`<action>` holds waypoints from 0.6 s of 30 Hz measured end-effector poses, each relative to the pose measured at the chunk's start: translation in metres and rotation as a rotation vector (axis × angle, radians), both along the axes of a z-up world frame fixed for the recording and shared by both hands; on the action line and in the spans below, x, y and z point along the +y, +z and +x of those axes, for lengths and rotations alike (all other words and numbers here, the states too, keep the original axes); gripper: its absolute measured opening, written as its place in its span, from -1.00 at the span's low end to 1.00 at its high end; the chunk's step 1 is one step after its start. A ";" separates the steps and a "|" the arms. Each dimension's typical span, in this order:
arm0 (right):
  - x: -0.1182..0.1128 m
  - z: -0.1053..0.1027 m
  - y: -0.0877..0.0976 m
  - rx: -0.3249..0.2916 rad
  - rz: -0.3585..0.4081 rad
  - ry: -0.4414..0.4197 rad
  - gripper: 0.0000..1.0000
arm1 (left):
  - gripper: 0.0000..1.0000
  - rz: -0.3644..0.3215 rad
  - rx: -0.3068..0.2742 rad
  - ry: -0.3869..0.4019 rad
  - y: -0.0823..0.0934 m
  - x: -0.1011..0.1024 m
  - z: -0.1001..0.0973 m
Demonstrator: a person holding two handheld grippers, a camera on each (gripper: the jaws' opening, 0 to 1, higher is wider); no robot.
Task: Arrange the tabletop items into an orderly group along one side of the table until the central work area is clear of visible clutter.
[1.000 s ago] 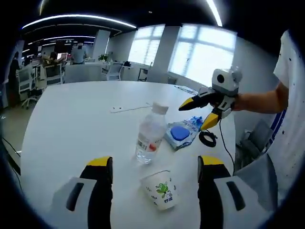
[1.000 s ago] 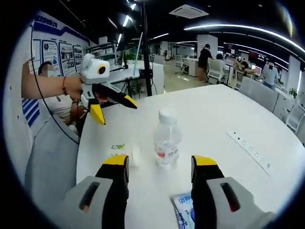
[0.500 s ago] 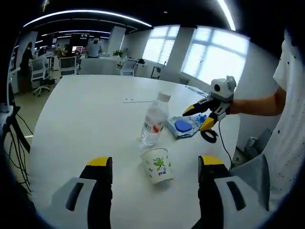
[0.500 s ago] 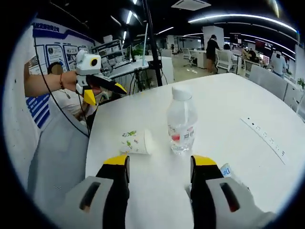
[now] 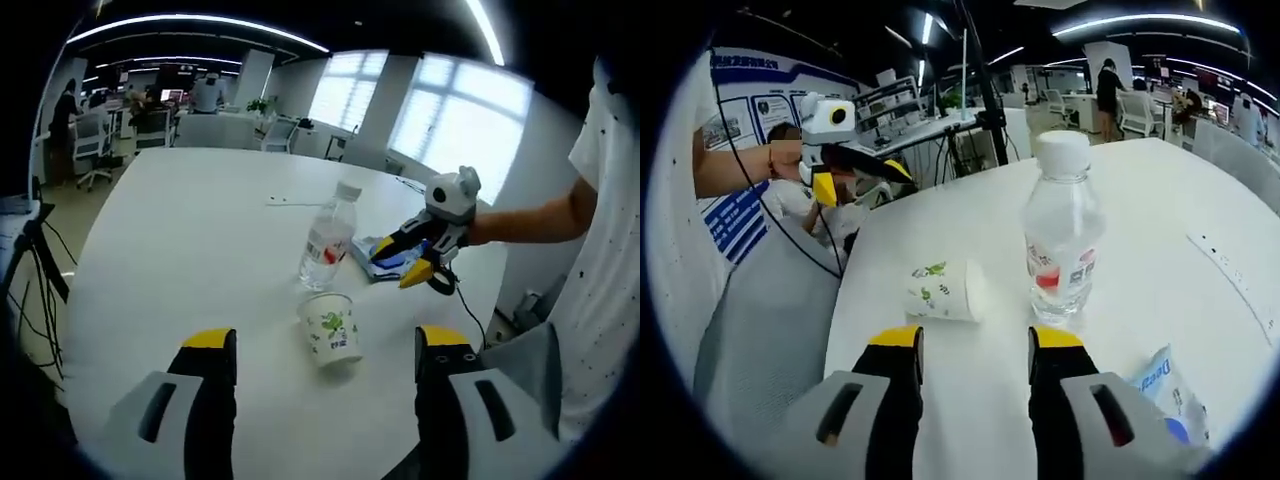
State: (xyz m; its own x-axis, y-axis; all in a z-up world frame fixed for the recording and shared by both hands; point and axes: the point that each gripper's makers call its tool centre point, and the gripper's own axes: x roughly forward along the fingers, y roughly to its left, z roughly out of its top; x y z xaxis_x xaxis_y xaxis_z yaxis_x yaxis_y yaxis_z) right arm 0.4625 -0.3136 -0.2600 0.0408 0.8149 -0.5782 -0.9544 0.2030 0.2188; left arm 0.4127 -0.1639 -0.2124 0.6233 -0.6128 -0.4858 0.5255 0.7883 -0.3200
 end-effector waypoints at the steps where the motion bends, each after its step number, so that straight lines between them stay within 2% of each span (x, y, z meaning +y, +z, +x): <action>1: 0.003 0.002 -0.006 0.006 -0.003 0.011 -0.24 | 0.47 -0.001 0.005 0.001 -0.002 0.000 0.000; 7: 0.016 0.001 -0.025 0.028 -0.022 0.074 -0.28 | 0.47 0.001 0.023 0.001 -0.008 -0.001 -0.002; 18: 0.034 -0.001 -0.038 0.048 -0.017 0.135 -0.37 | 0.46 -0.005 0.041 0.013 -0.014 0.000 -0.001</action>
State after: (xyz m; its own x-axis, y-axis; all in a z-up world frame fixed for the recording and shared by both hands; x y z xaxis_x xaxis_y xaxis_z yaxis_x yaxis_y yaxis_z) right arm 0.4620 -0.2797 -0.2976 -0.0961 0.8014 -0.5903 -0.9619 0.0778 0.2622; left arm 0.4117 -0.1640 -0.2265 0.6107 -0.6074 -0.5081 0.5020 0.7932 -0.3448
